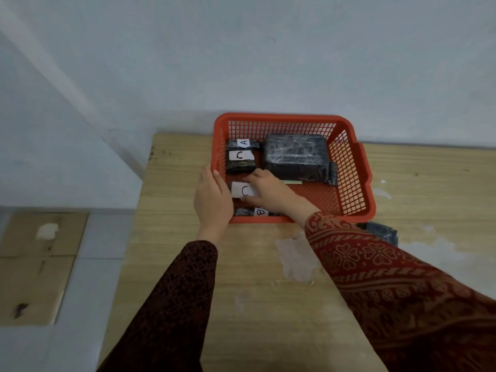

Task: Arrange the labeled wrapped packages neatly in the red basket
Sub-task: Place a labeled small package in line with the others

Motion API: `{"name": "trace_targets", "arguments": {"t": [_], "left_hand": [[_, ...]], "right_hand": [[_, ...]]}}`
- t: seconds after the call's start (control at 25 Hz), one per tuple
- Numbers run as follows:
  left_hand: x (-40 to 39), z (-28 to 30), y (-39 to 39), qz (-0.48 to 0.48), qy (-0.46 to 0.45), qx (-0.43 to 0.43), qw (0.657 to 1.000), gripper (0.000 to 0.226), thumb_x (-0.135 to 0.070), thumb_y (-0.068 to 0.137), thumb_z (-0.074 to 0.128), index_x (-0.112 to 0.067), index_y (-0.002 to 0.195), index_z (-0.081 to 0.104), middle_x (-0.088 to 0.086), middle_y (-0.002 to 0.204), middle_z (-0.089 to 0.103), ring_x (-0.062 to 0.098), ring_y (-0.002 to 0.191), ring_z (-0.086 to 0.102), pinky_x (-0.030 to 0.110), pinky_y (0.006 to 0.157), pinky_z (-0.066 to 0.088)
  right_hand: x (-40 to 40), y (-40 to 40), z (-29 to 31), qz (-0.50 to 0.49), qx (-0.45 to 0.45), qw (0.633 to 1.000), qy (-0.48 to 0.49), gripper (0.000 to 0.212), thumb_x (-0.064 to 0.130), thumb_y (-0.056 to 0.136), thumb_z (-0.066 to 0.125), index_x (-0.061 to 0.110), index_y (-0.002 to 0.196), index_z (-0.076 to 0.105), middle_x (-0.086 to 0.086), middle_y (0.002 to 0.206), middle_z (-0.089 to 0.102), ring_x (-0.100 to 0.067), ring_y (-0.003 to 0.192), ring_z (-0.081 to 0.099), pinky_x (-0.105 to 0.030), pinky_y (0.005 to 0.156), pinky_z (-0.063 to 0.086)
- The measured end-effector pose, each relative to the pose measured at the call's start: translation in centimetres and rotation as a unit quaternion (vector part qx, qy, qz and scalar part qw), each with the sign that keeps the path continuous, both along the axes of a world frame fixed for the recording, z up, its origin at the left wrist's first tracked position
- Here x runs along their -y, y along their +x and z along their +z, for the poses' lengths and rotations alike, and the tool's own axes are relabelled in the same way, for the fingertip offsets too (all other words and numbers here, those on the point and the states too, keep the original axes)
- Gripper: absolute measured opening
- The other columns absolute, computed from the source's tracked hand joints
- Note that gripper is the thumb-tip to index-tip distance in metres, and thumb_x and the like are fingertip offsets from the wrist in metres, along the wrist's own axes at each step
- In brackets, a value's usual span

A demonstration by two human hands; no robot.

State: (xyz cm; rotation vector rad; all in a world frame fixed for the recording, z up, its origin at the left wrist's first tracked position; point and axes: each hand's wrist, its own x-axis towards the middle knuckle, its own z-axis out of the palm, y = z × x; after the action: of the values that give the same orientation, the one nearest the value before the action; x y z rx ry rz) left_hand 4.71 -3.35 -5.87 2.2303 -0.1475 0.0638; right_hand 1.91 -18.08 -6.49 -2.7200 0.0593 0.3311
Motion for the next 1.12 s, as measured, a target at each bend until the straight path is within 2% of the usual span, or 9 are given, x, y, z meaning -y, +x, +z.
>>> {"name": "trace_targets", "arguments": {"t": [0.08, 0.2, 0.32, 0.48, 0.64, 0.72, 0.88, 1.0, 1.12], "left_hand": [[0.1, -0.1, 0.2, 0.012, 0.015, -0.010, 1.000, 0.032, -0.027, 0.101, 0.027, -0.009, 0.107, 0.052, 0.001, 0.091, 0.057, 0.022, 0.078, 0.056, 0.032, 0.060, 0.040], [0.1, 0.0, 0.0, 0.017, 0.019, -0.009, 1.000, 0.031, -0.027, 0.101, 0.027, -0.009, 0.102, 0.052, 0.003, 0.088, 0.057, 0.021, 0.074, 0.053, 0.035, 0.060, 0.043], [0.0, 0.1, 0.0, 0.014, 0.017, -0.011, 1.000, 0.032, -0.027, 0.101, 0.028, -0.008, 0.103, 0.053, 0.004, 0.089, 0.058, 0.020, 0.074, 0.053, 0.035, 0.061, 0.044], [0.0, 0.2, 0.1, 0.015, 0.022, -0.008, 1.000, 0.030, -0.027, 0.101, 0.029, -0.008, 0.101, 0.052, 0.001, 0.086, 0.055, 0.018, 0.072, 0.050, 0.032, 0.059, 0.039], [0.1, 0.3, 0.0, 0.016, 0.016, -0.011, 1.000, 0.030, -0.027, 0.101, 0.029, -0.007, 0.099, 0.052, 0.002, 0.086, 0.056, 0.018, 0.072, 0.050, 0.031, 0.059, 0.036], [-0.1, 0.2, 0.1, 0.022, 0.008, -0.014, 1.000, 0.031, -0.026, 0.101, 0.030, -0.006, 0.098, 0.053, 0.004, 0.087, 0.058, 0.019, 0.073, 0.051, 0.031, 0.060, 0.035], [-0.1, -0.1, 0.3, 0.029, -0.002, -0.015, 0.999, 0.031, -0.025, 0.100, 0.033, -0.003, 0.092, 0.054, 0.012, 0.088, 0.062, 0.027, 0.076, 0.054, 0.033, 0.062, 0.035], [-0.1, 0.0, 0.2, 0.027, 0.000, -0.022, 0.999, 0.030, -0.026, 0.101, 0.032, -0.006, 0.090, 0.052, 0.011, 0.088, 0.061, 0.026, 0.075, 0.053, 0.035, 0.063, 0.039], [-0.1, 0.2, 0.0, 0.022, 0.005, -0.020, 1.000, 0.031, -0.026, 0.101, 0.031, -0.006, 0.090, 0.051, 0.011, 0.086, 0.059, 0.026, 0.074, 0.052, 0.034, 0.061, 0.038]], "right_hand": [[-0.5, 0.2, -0.3, 0.058, 0.010, 0.994, -0.086, 0.058, 0.031, 0.083, 0.068, 0.008, 0.133, 0.049, -0.013, 0.125, 0.051, -0.030, 0.116, 0.047, -0.042, 0.094, 0.045], [-1.3, 1.1, -0.7, 0.046, 0.048, 0.986, -0.154, 0.061, 0.025, 0.082, 0.068, 0.008, 0.134, 0.043, -0.011, 0.125, 0.058, -0.030, 0.118, 0.050, -0.039, 0.096, 0.039], [-1.4, 1.6, -0.8, 0.031, 0.077, 0.976, -0.202, 0.047, 0.019, 0.083, 0.064, 0.008, 0.125, 0.047, -0.011, 0.120, 0.063, -0.030, 0.115, 0.052, -0.039, 0.094, 0.039], [-1.7, 1.5, -0.5, -0.037, 0.033, 0.987, -0.153, 0.046, 0.026, 0.084, 0.067, 0.006, 0.121, 0.050, -0.013, 0.123, 0.055, -0.029, 0.117, 0.048, -0.040, 0.081, 0.051], [-1.9, 0.4, 1.1, -0.038, 0.003, 0.997, -0.065, 0.064, 0.026, 0.082, 0.070, 0.007, 0.136, 0.041, -0.013, 0.136, 0.045, -0.030, 0.127, 0.039, -0.043, 0.095, 0.049], [-1.3, -1.9, 2.1, -0.054, 0.041, 0.998, -0.004, 0.060, 0.030, 0.084, 0.067, 0.012, 0.136, 0.044, -0.009, 0.137, 0.047, -0.026, 0.127, 0.042, -0.041, 0.096, 0.048], [3.6, -7.6, 3.5, -0.232, 0.163, 0.958, 0.050, 0.041, 0.017, 0.088, 0.059, 0.012, 0.128, 0.052, -0.010, 0.124, 0.058, -0.023, 0.111, 0.057, -0.029, 0.090, 0.044], [8.7, -8.4, 3.1, -0.338, 0.083, 0.937, 0.020, 0.055, 0.003, 0.085, 0.057, 0.003, 0.136, 0.039, -0.024, 0.132, 0.048, -0.038, 0.118, 0.050, -0.039, 0.097, 0.041], [10.4, -6.7, 2.0, -0.321, -0.002, 0.947, -0.025, 0.066, 0.004, 0.083, 0.061, 0.005, 0.141, 0.030, -0.024, 0.137, 0.043, -0.043, 0.119, 0.049, -0.048, 0.097, 0.043]]}}
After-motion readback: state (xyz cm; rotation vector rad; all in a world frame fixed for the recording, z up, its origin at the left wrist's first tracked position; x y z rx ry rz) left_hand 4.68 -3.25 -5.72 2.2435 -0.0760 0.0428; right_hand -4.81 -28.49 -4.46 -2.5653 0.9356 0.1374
